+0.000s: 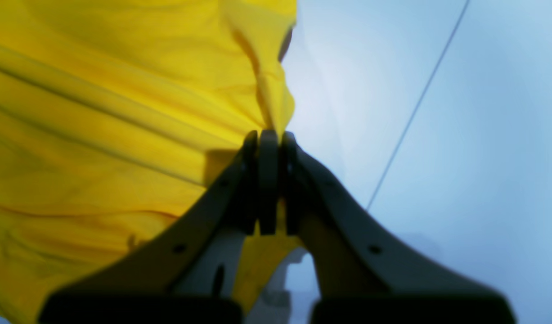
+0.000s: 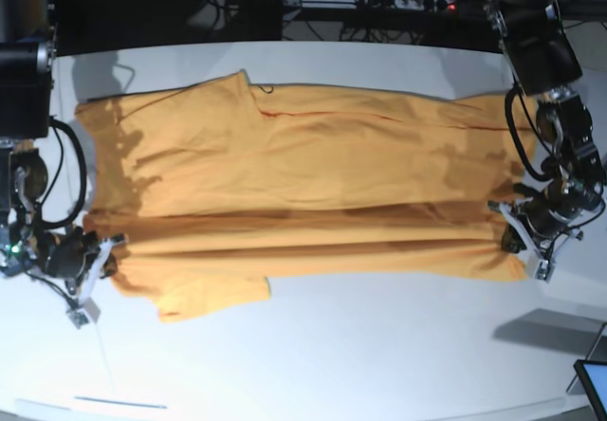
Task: Fold the T-shirt properly
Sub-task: 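Lift the hem with both grippers and fold it toward the collar edge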
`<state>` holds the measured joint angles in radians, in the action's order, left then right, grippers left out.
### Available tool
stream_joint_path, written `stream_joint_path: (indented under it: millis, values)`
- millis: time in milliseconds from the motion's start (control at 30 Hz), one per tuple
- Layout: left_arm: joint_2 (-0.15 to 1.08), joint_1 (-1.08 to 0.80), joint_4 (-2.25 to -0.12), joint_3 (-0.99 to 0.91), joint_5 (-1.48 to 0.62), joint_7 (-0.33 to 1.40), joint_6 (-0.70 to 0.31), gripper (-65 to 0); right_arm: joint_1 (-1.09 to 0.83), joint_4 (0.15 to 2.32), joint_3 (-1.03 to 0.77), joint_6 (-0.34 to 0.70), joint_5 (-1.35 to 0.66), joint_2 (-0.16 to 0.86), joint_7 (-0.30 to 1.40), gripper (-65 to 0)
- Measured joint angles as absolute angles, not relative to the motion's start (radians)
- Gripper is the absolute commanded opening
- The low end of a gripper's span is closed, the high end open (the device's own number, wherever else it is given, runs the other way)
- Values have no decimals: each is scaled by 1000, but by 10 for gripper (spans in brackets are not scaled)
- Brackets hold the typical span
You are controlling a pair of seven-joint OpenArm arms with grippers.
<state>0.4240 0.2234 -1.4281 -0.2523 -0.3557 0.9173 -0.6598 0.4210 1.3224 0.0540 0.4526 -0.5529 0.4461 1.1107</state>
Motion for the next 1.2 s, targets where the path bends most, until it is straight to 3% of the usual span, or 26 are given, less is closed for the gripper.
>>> stream_joint_path:
  millis: [167, 467, 1200]
  values:
    - [428, 151, -1562, -254, -353, 921, -659, -650, 379, 1374, 52, 451, -545, 446, 1136, -647]
    - [426, 76, -1571, -253, -365, 914, -664, -650, 294, 1490, -100, 452, -562, 445, 1190, -647]
    - [430, -71, -1690, -252, -359, 913, -663, -650, 137, 1634, -168, 452, -556, 437, 1244, -647]
